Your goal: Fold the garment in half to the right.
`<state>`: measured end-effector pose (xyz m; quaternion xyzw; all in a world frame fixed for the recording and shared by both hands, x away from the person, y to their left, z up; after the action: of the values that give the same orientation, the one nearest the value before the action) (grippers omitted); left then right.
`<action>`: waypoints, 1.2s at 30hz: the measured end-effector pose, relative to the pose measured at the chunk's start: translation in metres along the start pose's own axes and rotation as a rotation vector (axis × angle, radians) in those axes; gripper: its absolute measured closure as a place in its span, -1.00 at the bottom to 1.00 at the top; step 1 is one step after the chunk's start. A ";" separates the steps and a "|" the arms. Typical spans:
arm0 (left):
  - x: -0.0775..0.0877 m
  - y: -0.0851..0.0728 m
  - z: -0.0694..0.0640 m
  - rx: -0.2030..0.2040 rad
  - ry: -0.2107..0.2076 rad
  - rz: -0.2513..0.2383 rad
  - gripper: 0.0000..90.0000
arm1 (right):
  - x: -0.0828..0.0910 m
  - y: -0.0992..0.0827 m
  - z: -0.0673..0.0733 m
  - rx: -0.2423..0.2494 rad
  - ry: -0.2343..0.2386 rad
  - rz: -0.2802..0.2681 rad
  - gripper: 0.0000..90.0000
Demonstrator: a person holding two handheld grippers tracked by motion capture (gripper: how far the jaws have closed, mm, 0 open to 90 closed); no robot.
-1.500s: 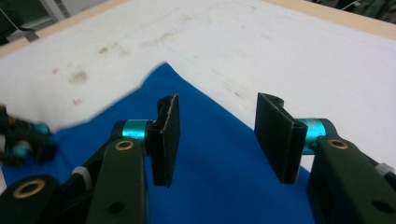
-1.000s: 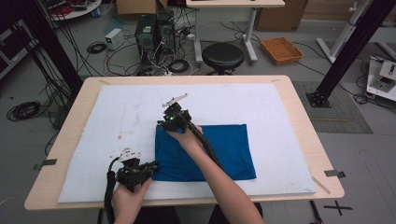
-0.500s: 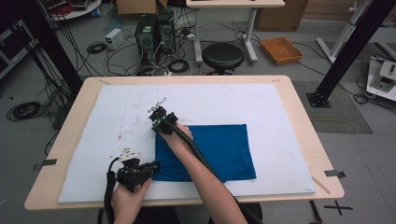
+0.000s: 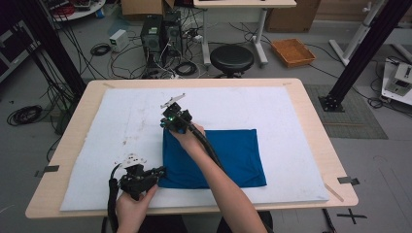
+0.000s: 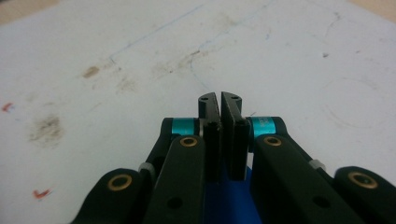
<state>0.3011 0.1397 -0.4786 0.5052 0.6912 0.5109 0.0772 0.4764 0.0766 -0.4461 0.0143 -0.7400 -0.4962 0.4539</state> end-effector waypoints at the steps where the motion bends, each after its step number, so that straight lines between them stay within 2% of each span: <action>1: 0.001 0.003 -0.005 -0.017 -0.012 -0.005 0.87 | 0.005 0.001 -0.003 -0.015 0.012 -0.007 0.95; 6: -0.005 0.022 -0.033 -0.100 -0.068 -0.023 0.87 | 0.031 0.003 -0.023 -0.050 0.039 -0.050 0.95; 9: -0.019 0.033 -0.053 -0.132 -0.118 -0.015 0.87 | 0.048 0.000 -0.036 -0.052 0.047 -0.069 0.95; 12: -0.040 0.041 -0.071 -0.155 -0.166 0.002 0.88 | 0.066 -0.006 -0.051 -0.046 0.050 -0.081 0.95; 17: -0.079 0.046 -0.095 -0.170 -0.232 0.044 0.88 | 0.092 -0.024 -0.085 -0.061 0.051 -0.083 0.95; 21: -0.107 0.046 -0.107 -0.176 -0.261 0.076 0.88 | 0.107 -0.045 -0.117 -0.087 0.036 -0.067 0.95; 27: -0.144 0.043 -0.123 -0.173 -0.294 0.120 0.88 | 0.121 -0.080 -0.158 -0.112 -0.022 -0.023 0.95; 32: -0.169 0.041 -0.136 -0.168 -0.314 0.159 0.88 | 0.128 -0.103 -0.179 -0.120 -0.054 0.014 0.95; 36: -0.186 0.040 -0.144 -0.172 -0.316 0.182 0.88 | 0.129 -0.116 -0.188 -0.082 -0.102 0.062 0.95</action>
<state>0.3253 -0.0969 -0.4567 0.6309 0.5759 0.4873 0.1812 0.4802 -0.1788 -0.4303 -0.0523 -0.7414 -0.5119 0.4308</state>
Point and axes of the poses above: each handheld gripper's, and its own axes: x roughly backward along the jaws, y roughly out of its top, z roughly to its left, the point moved 7 cm from there along -x, roughly forward along the jaws, and after that the axes turned 13 degrees about -y, right-handed, at the moved point
